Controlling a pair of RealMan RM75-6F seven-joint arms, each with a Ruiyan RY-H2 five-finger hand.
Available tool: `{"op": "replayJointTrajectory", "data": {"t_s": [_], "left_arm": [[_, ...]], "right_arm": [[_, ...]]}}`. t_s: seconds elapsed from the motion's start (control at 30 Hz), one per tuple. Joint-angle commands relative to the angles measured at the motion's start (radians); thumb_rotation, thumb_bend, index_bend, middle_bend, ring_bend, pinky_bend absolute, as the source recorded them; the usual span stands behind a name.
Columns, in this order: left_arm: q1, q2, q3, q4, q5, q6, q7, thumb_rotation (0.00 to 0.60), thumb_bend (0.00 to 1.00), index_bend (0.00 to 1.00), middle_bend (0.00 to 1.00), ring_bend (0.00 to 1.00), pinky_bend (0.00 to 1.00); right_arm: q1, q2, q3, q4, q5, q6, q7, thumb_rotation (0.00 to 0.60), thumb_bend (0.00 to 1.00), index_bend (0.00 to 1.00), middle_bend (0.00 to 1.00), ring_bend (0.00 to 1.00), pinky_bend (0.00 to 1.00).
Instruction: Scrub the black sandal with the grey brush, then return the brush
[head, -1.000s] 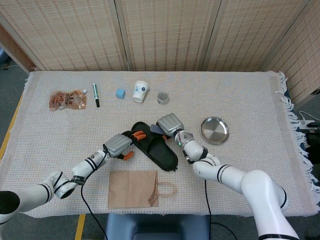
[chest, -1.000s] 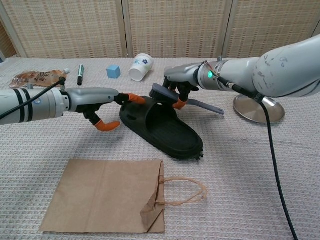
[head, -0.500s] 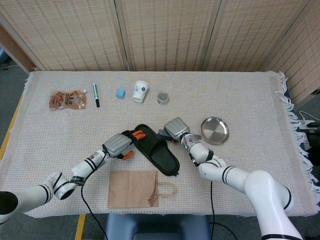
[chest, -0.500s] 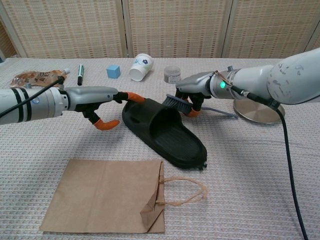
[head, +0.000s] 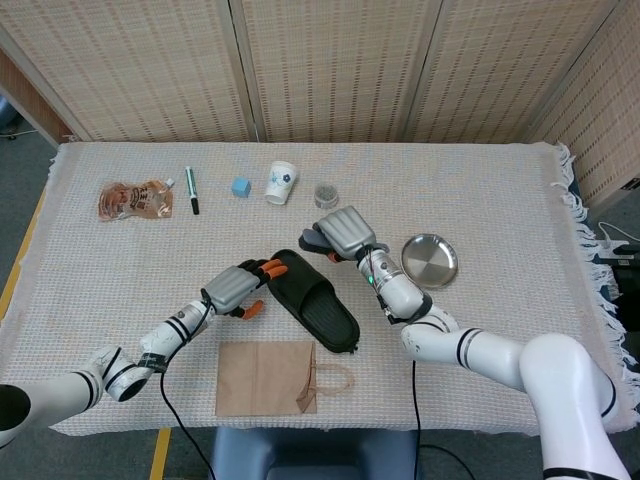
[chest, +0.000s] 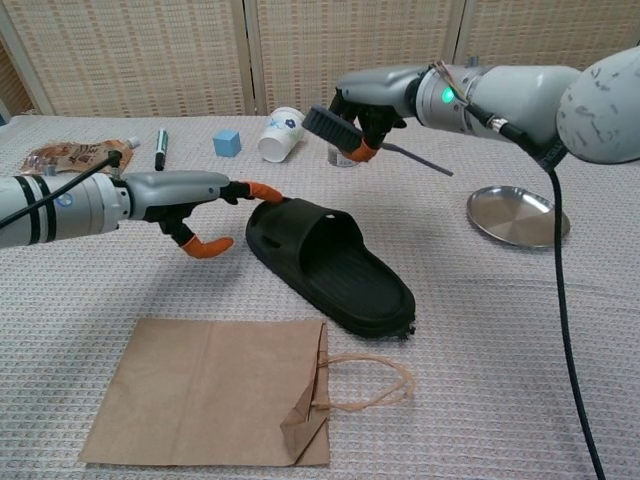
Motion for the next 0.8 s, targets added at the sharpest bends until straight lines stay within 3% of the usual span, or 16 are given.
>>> {"op": "replayJointTrajectory", "data": {"t_s": [0.03,0.27,0.4,0.6,0.8], "left_arm": [[0.010,0.012,-0.003,-0.008,0.003,0.023,0.000,0.600,0.56,0.00,0.00,0.00,0.10],[0.063,0.097,-0.014,-0.098,0.005,0.127,0.045,0.600,0.56,0.00,0.00,0.00,0.10],[0.130,0.170,-0.016,-0.193,-0.008,0.225,0.103,0.600,0.55,0.00,0.00,0.00,0.10],[0.284,0.249,0.034,-0.289,-0.020,0.391,0.195,0.600,0.55,0.00,0.00,0.00,0.10],[0.447,0.253,0.077,-0.259,-0.037,0.556,0.281,0.600,0.55,0.00,0.00,0.00,0.05]], "right_arm": [[-0.018,0.058,0.002,-0.055,-0.033,0.046,-0.035,0.600,0.39,0.80,0.57,0.55,0.83],[-0.119,0.202,-0.084,-0.174,-0.039,0.130,-0.143,0.600,0.39,0.79,0.57,0.55,0.83],[-0.197,0.253,-0.145,-0.189,-0.064,0.168,-0.149,0.600,0.39,0.78,0.57,0.55,0.83],[-0.284,0.218,-0.194,-0.068,-0.077,0.134,-0.067,0.600,0.39,0.78,0.57,0.55,0.83],[-0.310,0.119,-0.207,0.116,-0.126,0.075,-0.010,0.600,0.39,0.77,0.57,0.54,0.83]]}}
